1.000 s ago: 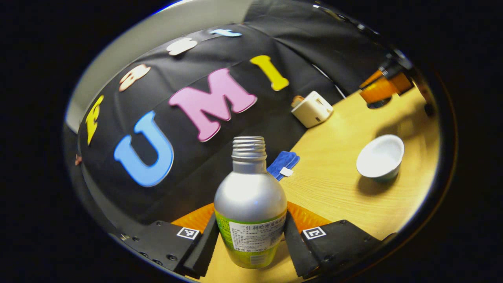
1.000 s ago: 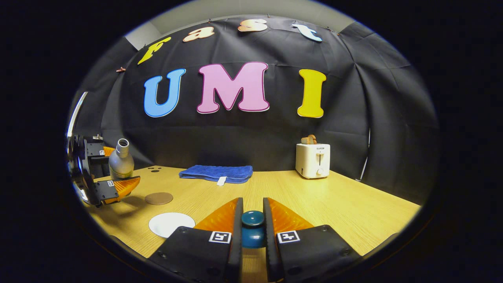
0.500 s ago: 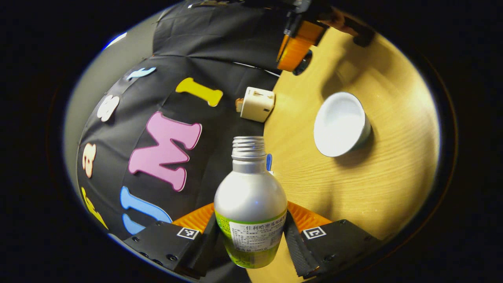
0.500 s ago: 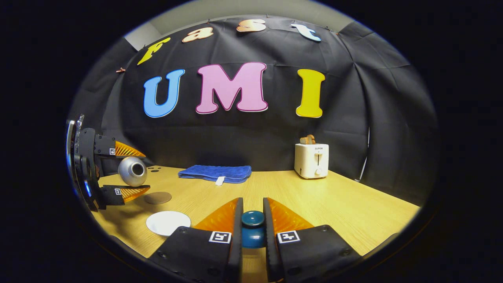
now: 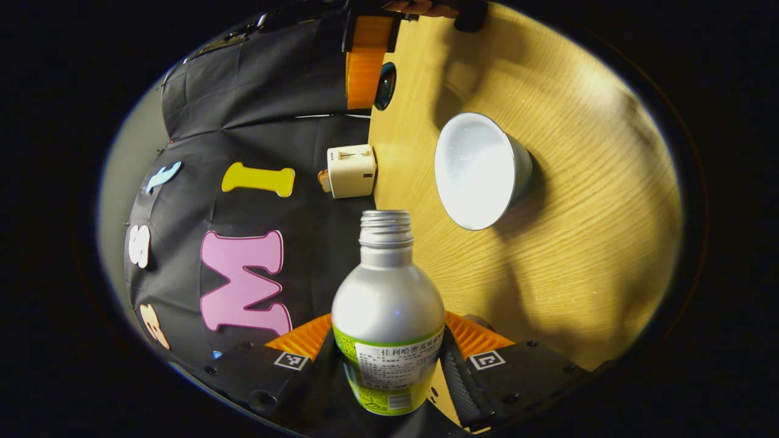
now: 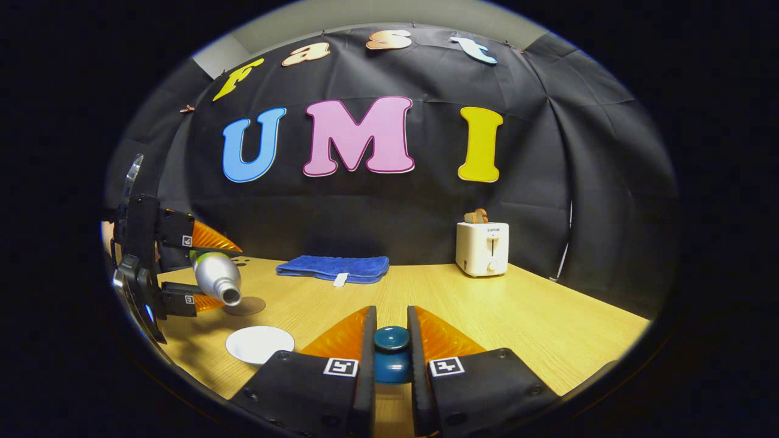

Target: Open the teacup lid with one hand, grasp the water bottle and pour water into the teacup with the other hand; after pouring, place the water bottle on the coaster and then close the teacup lid.

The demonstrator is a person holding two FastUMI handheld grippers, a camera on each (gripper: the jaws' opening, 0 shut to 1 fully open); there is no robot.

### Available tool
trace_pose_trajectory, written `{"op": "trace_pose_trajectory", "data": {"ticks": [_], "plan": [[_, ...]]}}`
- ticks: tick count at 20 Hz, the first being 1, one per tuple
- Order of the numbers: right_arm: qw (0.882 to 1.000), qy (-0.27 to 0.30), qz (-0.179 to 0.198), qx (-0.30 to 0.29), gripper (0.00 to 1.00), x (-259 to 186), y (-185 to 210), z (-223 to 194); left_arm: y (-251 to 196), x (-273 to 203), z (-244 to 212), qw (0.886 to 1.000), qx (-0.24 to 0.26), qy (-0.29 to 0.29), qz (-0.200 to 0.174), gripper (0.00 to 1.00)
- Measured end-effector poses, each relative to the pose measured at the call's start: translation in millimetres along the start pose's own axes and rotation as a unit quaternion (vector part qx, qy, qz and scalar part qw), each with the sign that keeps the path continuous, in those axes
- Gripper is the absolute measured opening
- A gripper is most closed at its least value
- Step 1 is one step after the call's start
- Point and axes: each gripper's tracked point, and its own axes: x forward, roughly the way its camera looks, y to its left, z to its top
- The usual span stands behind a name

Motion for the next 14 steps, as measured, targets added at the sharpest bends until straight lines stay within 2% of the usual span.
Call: {"op": "trace_pose_trajectory", "data": {"ticks": [6, 14], "plan": [[1.000, 0.000, 0.000, -0.001, 0.28, 0.0, -0.3, 0.1, 5.3, 6.1, 6.1, 0.996, 0.085, -0.003, -0.020, 0.81], [1.000, -0.001, 0.000, 0.000, 0.28, 0.0, -0.2, 0.5, 14.2, 8.5, 3.3, 0.987, 0.154, 0.002, -0.035, 0.81]]}}
